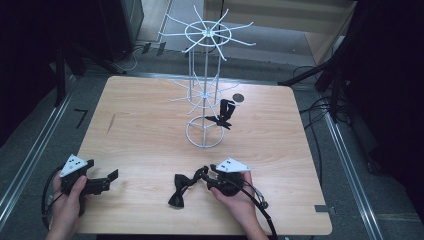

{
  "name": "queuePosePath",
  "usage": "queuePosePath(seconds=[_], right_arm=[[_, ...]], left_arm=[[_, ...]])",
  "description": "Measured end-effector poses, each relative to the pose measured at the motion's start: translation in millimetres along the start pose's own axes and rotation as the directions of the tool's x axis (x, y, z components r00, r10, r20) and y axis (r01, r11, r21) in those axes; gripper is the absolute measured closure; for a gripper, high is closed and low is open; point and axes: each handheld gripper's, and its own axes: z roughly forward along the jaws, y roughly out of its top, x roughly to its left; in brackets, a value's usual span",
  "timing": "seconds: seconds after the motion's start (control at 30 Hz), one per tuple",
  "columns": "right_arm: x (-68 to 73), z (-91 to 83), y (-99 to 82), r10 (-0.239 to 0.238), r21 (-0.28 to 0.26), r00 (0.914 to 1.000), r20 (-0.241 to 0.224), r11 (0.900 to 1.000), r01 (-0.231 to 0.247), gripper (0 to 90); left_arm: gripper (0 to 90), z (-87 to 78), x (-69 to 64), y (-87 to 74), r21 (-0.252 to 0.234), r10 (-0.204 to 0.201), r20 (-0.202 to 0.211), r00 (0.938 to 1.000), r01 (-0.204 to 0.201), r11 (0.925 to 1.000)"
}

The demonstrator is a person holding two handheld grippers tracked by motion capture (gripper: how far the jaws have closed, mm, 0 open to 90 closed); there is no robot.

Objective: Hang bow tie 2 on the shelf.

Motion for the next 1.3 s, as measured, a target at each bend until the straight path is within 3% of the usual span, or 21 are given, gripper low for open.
queuePosePath(seconds=[0.13,0.37,0.6,0.67,0.8,1.3], right_arm=[[-2.6,4.7,0.3,0.026,-0.006,0.9996,-0.008,0.9996,-0.026,63.0],[0.8,8.6,1.8,0.004,0.003,0.9998,-0.021,1.0000,-0.004,65.3],[1.2,10.3,2.6,0.030,0.009,0.9989,-0.037,0.9995,-0.030,79.5],[3.0,8.8,3.7,0.029,-0.017,0.9988,-0.040,0.9994,-0.029,86.2],[6.9,4.9,6.9,0.010,-0.064,0.9995,-0.031,0.9979,-0.012,89.4],[17.6,-17.1,23.7,-0.054,-0.190,0.9985,-0.013,0.9805,0.050,90.0]], left_arm=[[0.0,0.1,-0.2,0.0,0.001,0.001,0.000,1.0000,-0.001,1.0000],[0.0,0.2,-0.3,0.1,0.003,0.002,-0.001,1.0000,-0.002,1.0000],[0.0,0.3,-0.3,0.2,0.005,0.003,0.000,1.0000,-0.003,1.0000],[0.0,0.3,-0.4,0.2,0.006,0.003,0.002,1.0000,-0.003,1.0000],[0.0,0.4,-0.5,0.1,0.004,0.002,0.001,1.0000,-0.002,1.0000],[0.0,0.4,-0.4,0.2,0.005,0.005,0.003,1.0000,-0.005,1.0000]])
